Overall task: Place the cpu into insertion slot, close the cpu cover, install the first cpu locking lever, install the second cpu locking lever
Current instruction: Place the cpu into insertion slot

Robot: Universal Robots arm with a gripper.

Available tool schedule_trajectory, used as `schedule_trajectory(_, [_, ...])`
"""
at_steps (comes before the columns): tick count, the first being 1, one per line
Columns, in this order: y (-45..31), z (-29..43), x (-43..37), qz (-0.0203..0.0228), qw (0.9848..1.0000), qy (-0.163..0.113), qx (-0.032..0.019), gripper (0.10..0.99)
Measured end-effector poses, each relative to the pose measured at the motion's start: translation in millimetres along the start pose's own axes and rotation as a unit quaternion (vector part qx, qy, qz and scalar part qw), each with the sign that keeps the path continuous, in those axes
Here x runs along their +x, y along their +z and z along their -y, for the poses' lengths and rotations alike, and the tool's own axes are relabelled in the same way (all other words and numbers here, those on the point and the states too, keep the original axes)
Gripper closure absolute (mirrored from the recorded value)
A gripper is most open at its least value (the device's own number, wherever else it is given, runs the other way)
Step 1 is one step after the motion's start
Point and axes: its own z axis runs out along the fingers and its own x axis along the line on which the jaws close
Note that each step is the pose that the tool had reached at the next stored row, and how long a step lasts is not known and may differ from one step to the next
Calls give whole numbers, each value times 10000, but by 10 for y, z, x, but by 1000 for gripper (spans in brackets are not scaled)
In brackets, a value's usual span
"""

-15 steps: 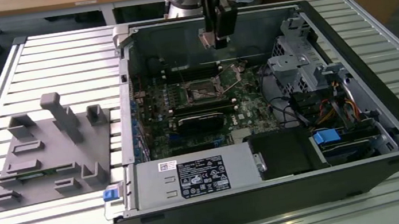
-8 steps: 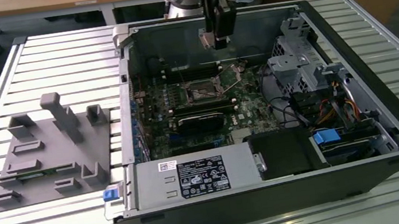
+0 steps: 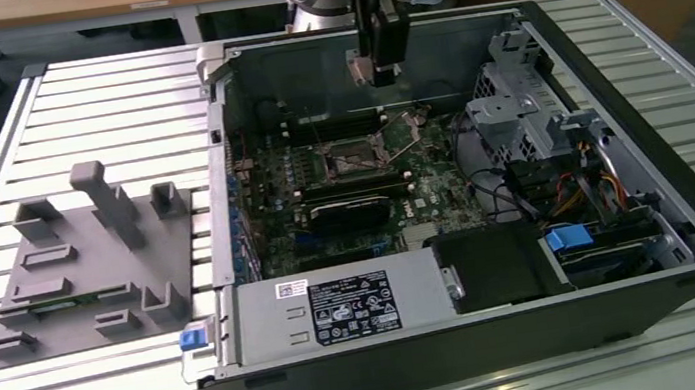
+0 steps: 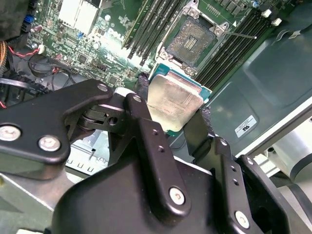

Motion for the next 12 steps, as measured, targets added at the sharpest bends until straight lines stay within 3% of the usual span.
schedule_trajectory(12, [10,1,0,19,9998,207,-4,545])
